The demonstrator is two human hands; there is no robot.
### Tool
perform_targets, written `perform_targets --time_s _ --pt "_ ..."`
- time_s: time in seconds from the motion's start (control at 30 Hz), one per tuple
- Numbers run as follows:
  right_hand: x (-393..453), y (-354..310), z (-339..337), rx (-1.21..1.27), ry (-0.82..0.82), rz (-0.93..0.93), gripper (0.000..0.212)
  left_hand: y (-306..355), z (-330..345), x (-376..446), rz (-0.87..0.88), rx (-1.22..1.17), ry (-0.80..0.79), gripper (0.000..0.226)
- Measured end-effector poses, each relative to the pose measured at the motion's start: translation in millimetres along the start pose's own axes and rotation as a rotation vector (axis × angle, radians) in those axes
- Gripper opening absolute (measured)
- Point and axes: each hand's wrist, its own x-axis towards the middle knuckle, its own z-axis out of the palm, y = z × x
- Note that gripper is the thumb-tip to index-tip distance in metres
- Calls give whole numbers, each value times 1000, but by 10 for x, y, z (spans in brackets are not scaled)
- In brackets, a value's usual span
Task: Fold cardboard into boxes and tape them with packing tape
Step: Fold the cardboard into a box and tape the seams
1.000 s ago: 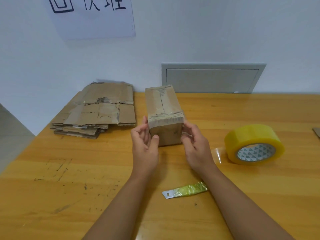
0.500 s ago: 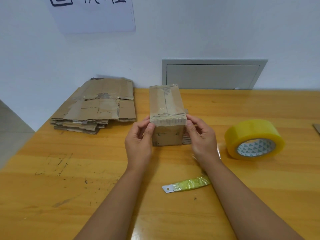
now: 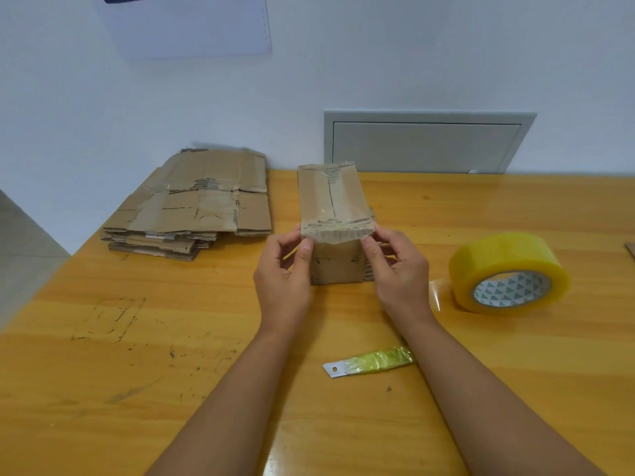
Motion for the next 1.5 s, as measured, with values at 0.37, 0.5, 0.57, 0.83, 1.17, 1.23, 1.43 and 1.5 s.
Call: perform_targets --time_s 0.37,0.5,0.57,0.83,1.17,1.23,1.43,1.5 --pt "57 -334 -106 51 -82 205 49 164 -43 65 -69 103 -39 40" --pt "91 -370 -114 32 -111 265 47 115 -47 74 -84 108 -30 31" --pt "88 -378 -109 50 -118 297 45 90 -49 69 -88 96 -29 30" --pt "81 -288 -71 42 -92 303 30 88 -68 73 -127 77 -56 24" --pt "85 -93 -14 -127 -75 46 28 10 -71 101 55 287 -54 18" --pt "92 -67 11 -149 -25 22 30 -13 -51 116 89 314 -29 19" --pt "91 -34 -36 -221 -68 -92 35 -18 -78 161 232 338 -91 25" --pt "90 -19 -5 -299 -94 -142 46 -77 -95 159 331 389 -163 26"
